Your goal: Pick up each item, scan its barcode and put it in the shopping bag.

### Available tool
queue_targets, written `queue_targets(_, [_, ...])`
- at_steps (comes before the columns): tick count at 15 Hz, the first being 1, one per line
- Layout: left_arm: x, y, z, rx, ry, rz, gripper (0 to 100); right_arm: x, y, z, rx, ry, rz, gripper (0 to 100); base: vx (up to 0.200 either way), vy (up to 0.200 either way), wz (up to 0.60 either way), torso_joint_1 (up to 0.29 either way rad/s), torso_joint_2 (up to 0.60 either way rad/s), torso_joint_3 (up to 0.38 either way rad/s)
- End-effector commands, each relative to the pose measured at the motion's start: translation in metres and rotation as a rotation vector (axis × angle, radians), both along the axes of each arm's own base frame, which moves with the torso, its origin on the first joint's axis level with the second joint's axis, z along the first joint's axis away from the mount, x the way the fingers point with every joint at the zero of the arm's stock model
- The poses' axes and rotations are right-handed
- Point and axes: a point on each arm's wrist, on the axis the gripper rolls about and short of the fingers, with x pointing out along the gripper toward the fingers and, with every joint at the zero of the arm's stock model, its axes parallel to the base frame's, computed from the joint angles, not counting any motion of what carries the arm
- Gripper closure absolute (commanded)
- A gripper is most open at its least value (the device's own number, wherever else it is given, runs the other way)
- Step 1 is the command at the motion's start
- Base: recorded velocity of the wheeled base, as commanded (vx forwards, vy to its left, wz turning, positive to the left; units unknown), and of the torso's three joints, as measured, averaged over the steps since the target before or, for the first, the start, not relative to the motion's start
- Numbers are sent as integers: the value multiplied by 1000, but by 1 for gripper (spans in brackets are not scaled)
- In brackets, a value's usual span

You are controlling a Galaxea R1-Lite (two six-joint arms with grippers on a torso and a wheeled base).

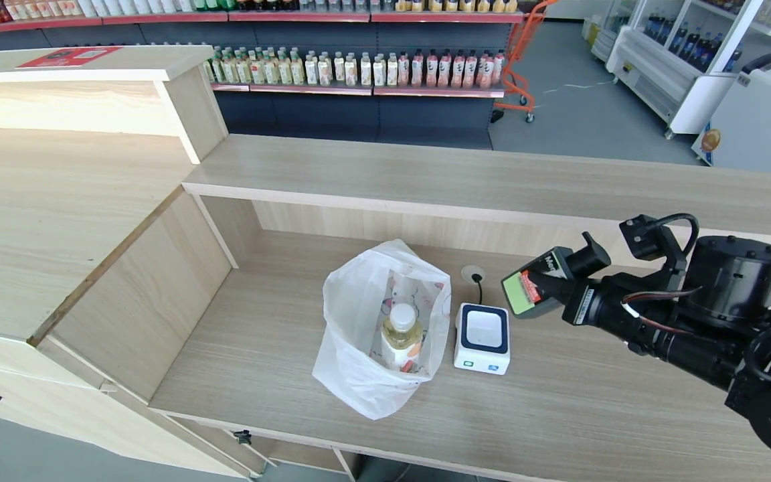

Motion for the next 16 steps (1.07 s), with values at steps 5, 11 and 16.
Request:
queue_targets(5, [0, 0, 0, 0, 0, 0, 0, 38, 8, -28, -127, 10, 4, 100, 0, 0, 0, 0, 0, 0])
queue_targets(11, [0, 0, 0, -2, 0, 0, 0, 73, 52, -58, -216, -24, 102, 100, 0, 0, 0, 0, 0, 0])
queue_targets(16, [0, 0, 0, -2, -2, 0, 0, 112, 72, -103, -322, -111, 130, 100, 0, 0, 0, 0, 0, 0])
